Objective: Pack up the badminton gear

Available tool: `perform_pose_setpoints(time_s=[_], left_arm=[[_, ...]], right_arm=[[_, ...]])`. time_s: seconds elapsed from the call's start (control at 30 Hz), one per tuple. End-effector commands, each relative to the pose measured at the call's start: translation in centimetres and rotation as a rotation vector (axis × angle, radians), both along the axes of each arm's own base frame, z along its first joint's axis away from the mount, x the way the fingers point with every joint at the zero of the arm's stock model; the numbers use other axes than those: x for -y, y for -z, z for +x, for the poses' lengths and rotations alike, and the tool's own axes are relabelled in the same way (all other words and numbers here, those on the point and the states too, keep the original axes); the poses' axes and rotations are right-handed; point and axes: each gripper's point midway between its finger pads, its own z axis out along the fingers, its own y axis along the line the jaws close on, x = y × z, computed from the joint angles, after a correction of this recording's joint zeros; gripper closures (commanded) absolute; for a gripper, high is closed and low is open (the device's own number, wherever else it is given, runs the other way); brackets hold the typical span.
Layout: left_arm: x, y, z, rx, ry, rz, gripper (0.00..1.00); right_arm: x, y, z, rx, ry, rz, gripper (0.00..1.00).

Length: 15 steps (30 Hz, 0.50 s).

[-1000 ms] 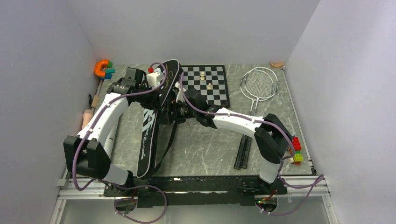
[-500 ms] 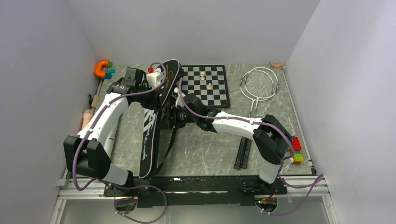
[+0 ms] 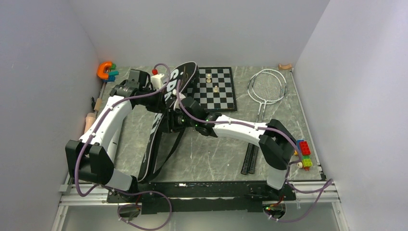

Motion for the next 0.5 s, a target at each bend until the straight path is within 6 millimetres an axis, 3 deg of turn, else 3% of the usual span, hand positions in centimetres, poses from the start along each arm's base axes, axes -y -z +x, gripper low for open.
perform_pose_setpoints(time_s=[0.0, 0.23, 0.47], left_arm=[[1.4, -3.3, 0.6, 0.056, 0.020, -0.100, 1.00], [0.6, -3.3, 0.6, 0.049, 0.003, -0.113, 1.00], [-0.8, -3.2, 0.6, 0.049, -0.017, -0.100, 1.00]], right_arm=[[0.3, 0.1, 2.8, 0.051, 0.146, -0.059, 0.64], [2.0, 1.9, 3.4, 0.045, 0.216, -0.139, 0.99], [4.8, 2.1, 4.0, 0.104, 0.299, -0.224, 1.00]])
